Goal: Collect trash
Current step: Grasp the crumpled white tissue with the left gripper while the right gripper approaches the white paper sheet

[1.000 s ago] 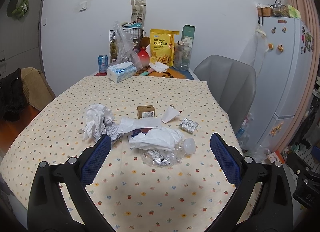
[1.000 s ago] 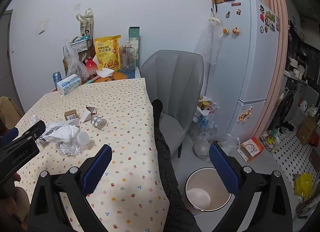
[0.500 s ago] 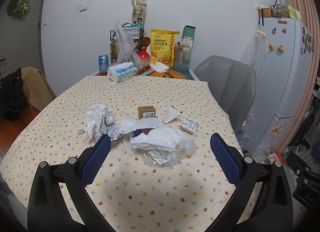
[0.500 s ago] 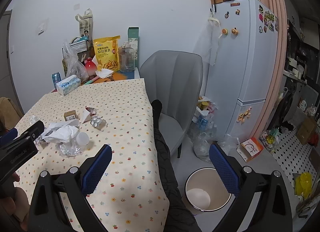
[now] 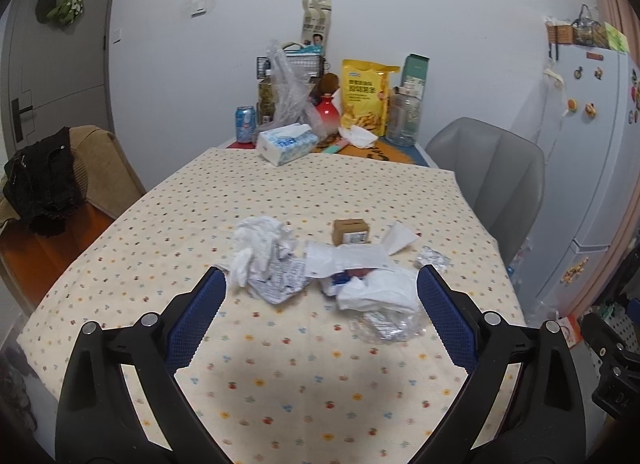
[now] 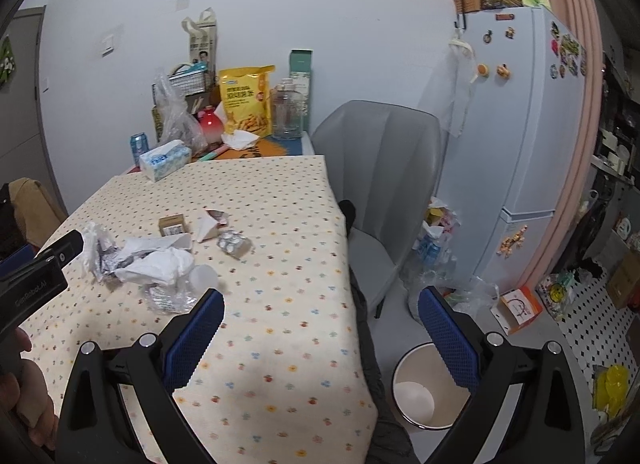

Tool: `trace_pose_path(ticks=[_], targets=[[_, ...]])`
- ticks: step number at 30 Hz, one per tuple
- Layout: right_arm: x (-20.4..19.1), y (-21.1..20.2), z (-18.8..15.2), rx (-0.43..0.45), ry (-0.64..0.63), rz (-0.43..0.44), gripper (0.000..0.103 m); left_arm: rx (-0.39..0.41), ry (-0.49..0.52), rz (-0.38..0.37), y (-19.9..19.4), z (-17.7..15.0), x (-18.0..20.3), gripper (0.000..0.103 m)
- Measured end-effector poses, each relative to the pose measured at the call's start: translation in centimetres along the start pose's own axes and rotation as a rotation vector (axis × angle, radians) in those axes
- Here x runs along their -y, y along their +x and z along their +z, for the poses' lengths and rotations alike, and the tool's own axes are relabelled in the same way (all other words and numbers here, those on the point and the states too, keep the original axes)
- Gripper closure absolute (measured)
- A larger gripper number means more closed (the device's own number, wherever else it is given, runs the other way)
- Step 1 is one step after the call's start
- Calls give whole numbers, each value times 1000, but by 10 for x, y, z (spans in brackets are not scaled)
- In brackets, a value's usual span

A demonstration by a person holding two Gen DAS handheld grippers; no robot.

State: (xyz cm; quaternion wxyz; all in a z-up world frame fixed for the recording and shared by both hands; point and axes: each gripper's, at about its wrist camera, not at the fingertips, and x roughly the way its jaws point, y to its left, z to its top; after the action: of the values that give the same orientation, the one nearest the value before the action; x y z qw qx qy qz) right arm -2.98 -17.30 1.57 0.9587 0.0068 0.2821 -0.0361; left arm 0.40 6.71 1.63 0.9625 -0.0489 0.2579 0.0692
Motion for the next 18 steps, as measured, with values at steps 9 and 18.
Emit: trace_pose_path(ticks=[9,18], targets=[[-28,27,6,-38,-20,101,13,-42,-20,43,27,0,-23,20],[-46,58,11,-86,-33,147,17,-91,-62,75,64,3,-47,31]])
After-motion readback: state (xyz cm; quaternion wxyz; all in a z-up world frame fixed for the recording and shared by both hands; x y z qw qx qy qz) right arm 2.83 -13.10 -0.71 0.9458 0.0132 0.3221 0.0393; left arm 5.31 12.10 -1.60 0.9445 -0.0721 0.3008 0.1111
